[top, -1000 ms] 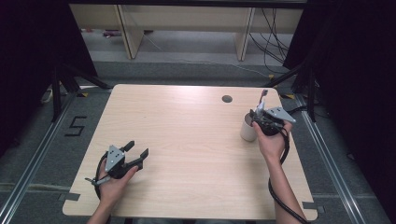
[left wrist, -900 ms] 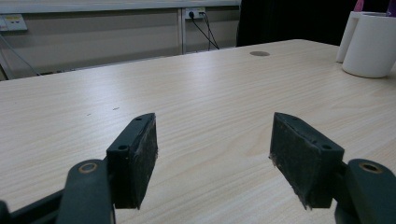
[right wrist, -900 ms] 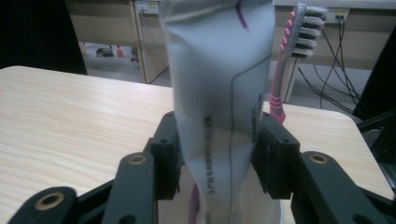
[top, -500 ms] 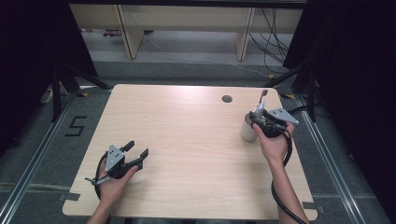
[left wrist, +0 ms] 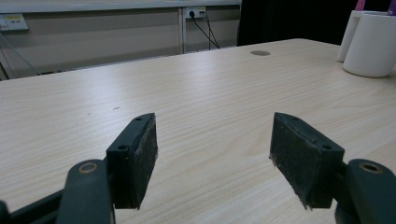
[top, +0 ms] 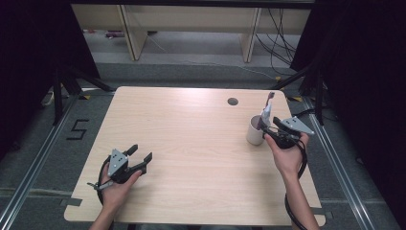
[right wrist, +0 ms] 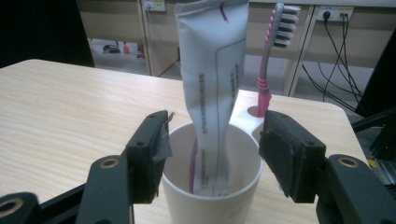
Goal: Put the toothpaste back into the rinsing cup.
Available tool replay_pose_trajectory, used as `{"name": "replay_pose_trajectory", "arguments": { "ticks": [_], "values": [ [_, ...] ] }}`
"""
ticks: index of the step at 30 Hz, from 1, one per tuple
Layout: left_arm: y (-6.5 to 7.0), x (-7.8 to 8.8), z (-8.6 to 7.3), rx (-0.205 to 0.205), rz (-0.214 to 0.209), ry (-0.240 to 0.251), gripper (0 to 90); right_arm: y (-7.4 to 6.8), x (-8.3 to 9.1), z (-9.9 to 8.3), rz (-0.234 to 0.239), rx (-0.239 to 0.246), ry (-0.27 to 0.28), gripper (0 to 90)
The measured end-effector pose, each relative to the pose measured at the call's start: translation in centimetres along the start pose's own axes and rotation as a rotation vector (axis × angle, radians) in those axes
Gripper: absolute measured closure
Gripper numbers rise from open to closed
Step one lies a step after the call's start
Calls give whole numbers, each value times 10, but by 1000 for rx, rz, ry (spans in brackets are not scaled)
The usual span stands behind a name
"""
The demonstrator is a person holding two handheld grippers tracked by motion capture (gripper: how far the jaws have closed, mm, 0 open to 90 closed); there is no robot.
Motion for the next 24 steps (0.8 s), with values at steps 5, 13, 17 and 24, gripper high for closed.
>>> {"name": "replay_pose_trajectory", "arguments": {
  "ticks": [5, 13, 17, 24],
  "values": [
    [0, 0, 0, 0, 0, -1, 320, 2, 9, -2, 7, 23, 2, 420],
    [0, 0, 0, 1, 0, 3, 319, -2, 23, -11, 13, -9, -5, 419],
    [0, 0, 0, 1, 0, 4, 319, 0, 28, -17, 13, 13, -12, 413],
    [0, 0, 0, -1, -1, 0, 318, 1, 41, -36, 2, -12, -51, 407]
  ]
}}
Point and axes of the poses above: each handheld gripper's, and its own axes: x roughly backward along the jaws, z roughly out of its top, y roughly to its right, the point moved 8 cm from there along -x, roughly forward along the jaws, and after that the axes turned 6 degrees about y, right-handed, at the moved point
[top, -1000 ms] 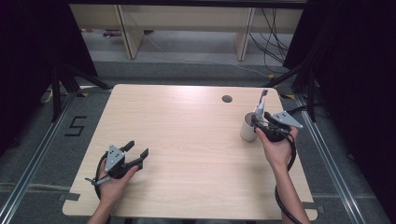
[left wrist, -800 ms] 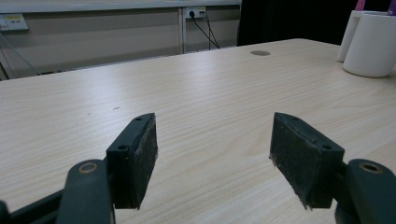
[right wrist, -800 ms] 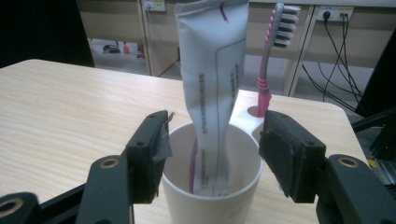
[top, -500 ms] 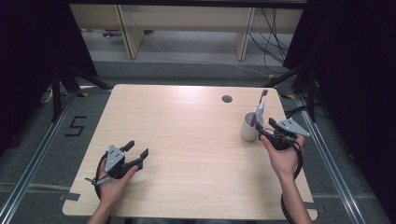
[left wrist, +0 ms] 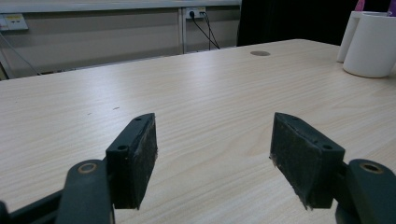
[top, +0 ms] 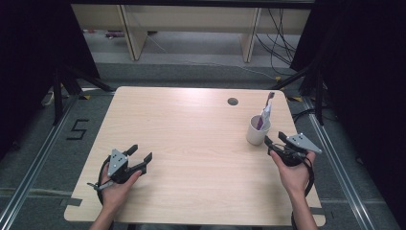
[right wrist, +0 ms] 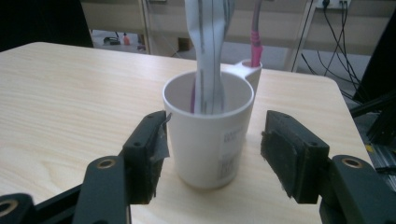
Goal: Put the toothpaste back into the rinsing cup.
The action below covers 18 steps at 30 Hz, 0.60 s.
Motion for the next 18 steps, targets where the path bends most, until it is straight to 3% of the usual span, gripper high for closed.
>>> {"name": "replay_pose_trajectory", "arguments": {
  "ticks": [2, 3, 6, 7, 8, 9, 10, 11, 12, 14, 15, 16, 18],
  "values": [
    [0, 0, 0, 2, 0, 1, 318, 4, 2, -5, -9, 29, 0, 407],
    [0, 0, 0, 2, 0, 2, 318, 3, 3, -8, 4, 12, -2, 407],
    [0, 0, 0, 2, 1, 1, 317, 6, 6, -15, -14, 5, 0, 406],
    [0, 0, 0, 1, 1, 1, 318, 7, 6, -17, 12, 5, 3, 406],
    [0, 0, 0, 1, 1, 1, 318, 7, 8, -20, -11, -7, -2, 406],
    [0, 0, 0, 1, 0, 0, 317, 9, 9, -22, 6, 11, -11, 406],
    [0, 0, 0, 2, 1, 1, 316, 10, 11, -24, -19, -5, -22, 406],
    [0, 0, 0, 1, 1, 0, 316, 10, 11, -26, 0, -3, -26, 405],
    [0, 0, 0, 2, 1, 0, 315, 12, 11, -26, -16, 0, -1, 404],
    [0, 0, 0, 2, 1, 1, 315, 12, 13, -31, -2, -5, -20, 404],
    [0, 0, 0, 3, 1, 1, 315, 13, 14, -34, -20, -12, -22, 404],
    [0, 0, 0, 4, 1, 1, 315, 15, 14, -36, -7, 5, -25, 404],
    [0, 0, 0, 4, 1, 2, 314, 14, 16, -41, -9, -29, -18, 404]
  ]
}}
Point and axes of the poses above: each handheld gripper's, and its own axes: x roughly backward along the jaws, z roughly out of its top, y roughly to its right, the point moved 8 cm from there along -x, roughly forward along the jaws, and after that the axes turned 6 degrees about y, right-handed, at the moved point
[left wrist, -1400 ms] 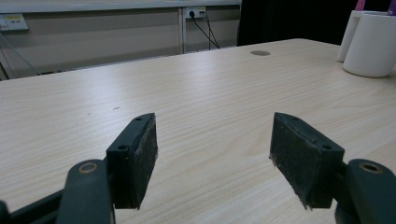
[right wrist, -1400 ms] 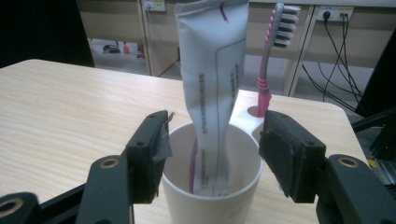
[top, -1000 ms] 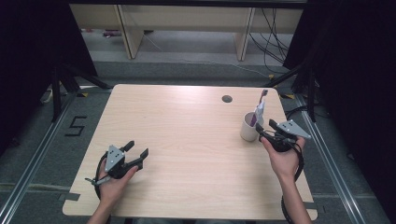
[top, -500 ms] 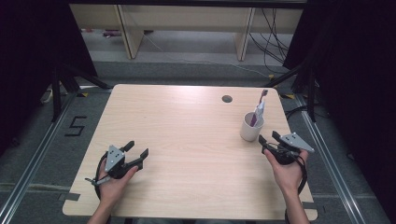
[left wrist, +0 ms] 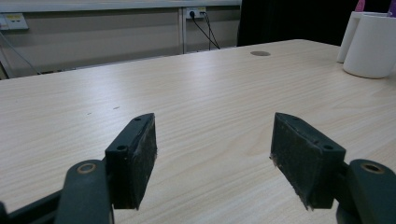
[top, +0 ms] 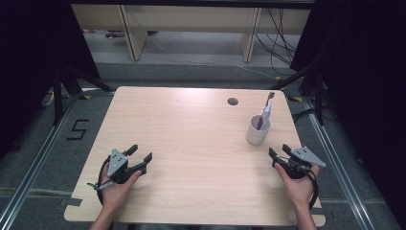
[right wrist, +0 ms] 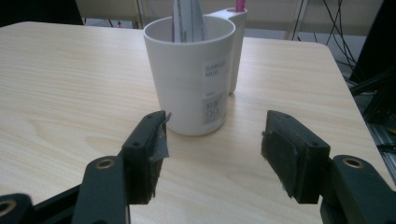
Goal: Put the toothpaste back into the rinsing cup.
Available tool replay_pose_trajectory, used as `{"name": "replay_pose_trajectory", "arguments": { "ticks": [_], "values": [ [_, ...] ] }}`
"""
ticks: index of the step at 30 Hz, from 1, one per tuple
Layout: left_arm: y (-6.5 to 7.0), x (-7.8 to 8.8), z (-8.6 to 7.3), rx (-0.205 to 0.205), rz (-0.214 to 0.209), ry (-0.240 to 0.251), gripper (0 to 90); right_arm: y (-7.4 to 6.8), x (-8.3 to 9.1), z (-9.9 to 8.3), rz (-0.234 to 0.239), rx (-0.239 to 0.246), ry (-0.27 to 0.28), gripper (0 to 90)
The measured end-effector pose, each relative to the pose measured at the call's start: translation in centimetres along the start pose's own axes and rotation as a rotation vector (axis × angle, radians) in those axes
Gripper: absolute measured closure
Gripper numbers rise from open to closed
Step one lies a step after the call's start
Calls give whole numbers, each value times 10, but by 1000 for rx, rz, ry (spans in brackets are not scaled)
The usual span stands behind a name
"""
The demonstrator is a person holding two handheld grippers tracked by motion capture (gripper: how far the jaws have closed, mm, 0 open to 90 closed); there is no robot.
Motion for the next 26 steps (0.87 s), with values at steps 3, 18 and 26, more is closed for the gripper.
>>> {"name": "replay_pose_trajectory", "arguments": {
  "ticks": [3, 18, 26],
  "values": [
    [0, 0, 0, -2, 0, -3, 314, 2, 2, -6, -28, 7, 7, 406],
    [0, 0, 0, 7, -8, 10, 312, 3, 3, -13, -6, 2, 79, 400],
    [0, 0, 0, -7, -4, 1, 312, 3, 3, -13, -13, 4, 94, 389]
  ]
}}
Point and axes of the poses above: each handheld gripper's, and its own axes: x roughly backward along the jaws, z roughly out of its top, y roughly to its right, the point moved 8 cm from there along -x, roughly forward along the jaws, and after that the axes turned 6 degrees about y, right-handed, at the moved point
